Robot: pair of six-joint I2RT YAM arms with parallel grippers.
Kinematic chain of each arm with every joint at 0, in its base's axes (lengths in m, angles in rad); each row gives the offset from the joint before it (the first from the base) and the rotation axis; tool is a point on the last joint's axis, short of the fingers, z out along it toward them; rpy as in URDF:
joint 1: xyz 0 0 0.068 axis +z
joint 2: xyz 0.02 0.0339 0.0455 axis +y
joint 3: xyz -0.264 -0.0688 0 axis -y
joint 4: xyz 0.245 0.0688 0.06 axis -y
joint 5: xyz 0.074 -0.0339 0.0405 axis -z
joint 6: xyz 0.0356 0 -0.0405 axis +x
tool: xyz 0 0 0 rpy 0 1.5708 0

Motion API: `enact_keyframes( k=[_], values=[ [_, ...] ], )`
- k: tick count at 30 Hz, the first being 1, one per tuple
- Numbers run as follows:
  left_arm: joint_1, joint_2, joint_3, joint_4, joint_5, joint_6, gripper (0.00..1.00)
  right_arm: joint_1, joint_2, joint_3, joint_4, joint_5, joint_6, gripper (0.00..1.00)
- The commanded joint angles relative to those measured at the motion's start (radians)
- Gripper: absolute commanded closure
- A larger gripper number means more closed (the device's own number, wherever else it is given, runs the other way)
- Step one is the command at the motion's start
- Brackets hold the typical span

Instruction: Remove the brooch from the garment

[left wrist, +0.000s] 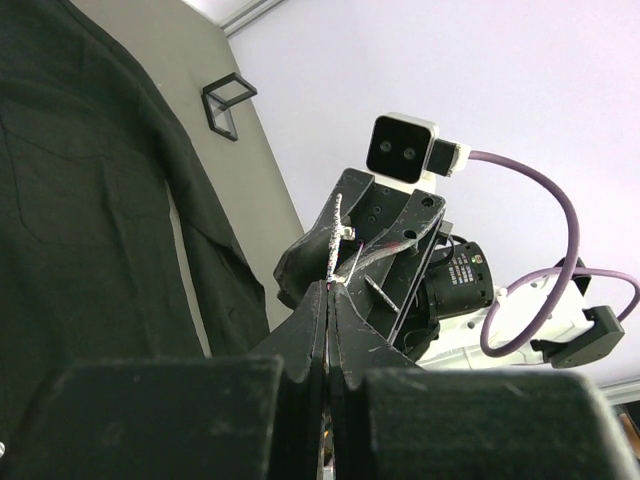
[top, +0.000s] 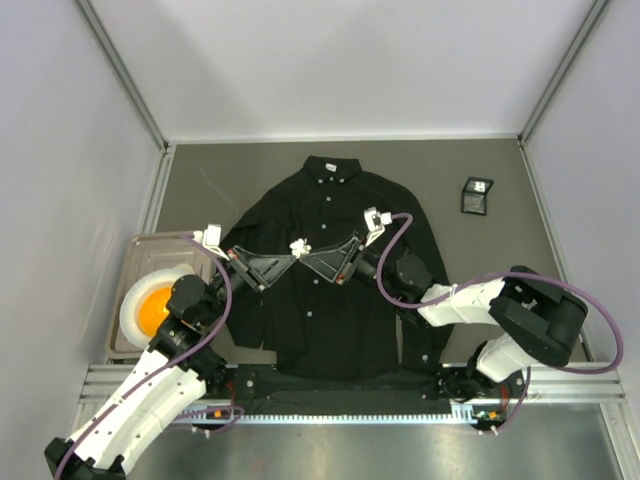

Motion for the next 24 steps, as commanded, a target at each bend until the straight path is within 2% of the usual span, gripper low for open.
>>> enact_keyframes(
  k=[1,2,4,5,6,10,15,16,19,20,21,24],
  values=[
    [-0.002,-0.008,0.014,0.055,0.03,-0.017,1.0,-0.007,-0.016,0.027,0.156,0.01,-0.017,0.75],
    [-0.002,-0.006,0.014,0.054,0.032,-0.019,1.0,-0.007,-0.023,0.024,0.156,0.012,-0.021,0.75],
    [-0.002,-0.006,0.011,0.052,0.047,-0.02,1.0,-0.008,-0.029,0.024,0.152,0.003,-0.035,0.83],
    [-0.002,-0.004,0.011,0.052,0.052,-0.02,1.0,-0.008,-0.039,0.024,0.148,-0.002,-0.04,0.88],
    [-0.002,-0.004,0.016,0.042,0.064,-0.005,1.0,-0.013,-0.045,0.024,0.137,-0.012,-0.043,1.0],
    [-0.002,-0.004,0.077,-0.09,0.079,0.095,0.99,-0.059,-0.089,0.007,0.044,-0.116,-0.055,1.0],
    [-0.002,-0.008,0.183,-0.234,0.104,0.225,0.66,-0.129,-0.163,0.011,-0.1,-0.308,-0.07,1.0],
    [-0.004,-0.005,0.197,-0.276,0.108,0.24,0.52,-0.138,-0.171,0.013,-0.116,-0.336,-0.072,1.0],
    [-0.002,0.018,0.251,-0.337,0.153,0.303,0.38,-0.178,-0.203,0.045,-0.231,-0.461,-0.08,1.0],
    [-0.004,0.038,0.275,-0.352,0.179,0.326,0.27,-0.186,-0.206,0.056,-0.286,-0.497,-0.086,1.0],
    [-0.002,0.049,0.284,-0.359,0.191,0.33,0.25,-0.192,-0.206,0.07,-0.309,-0.578,-0.089,1.0],
    [-0.004,0.117,0.309,-0.356,0.277,0.349,0.24,-0.194,-0.207,0.108,-0.374,-0.678,-0.1,1.0]
  ],
)
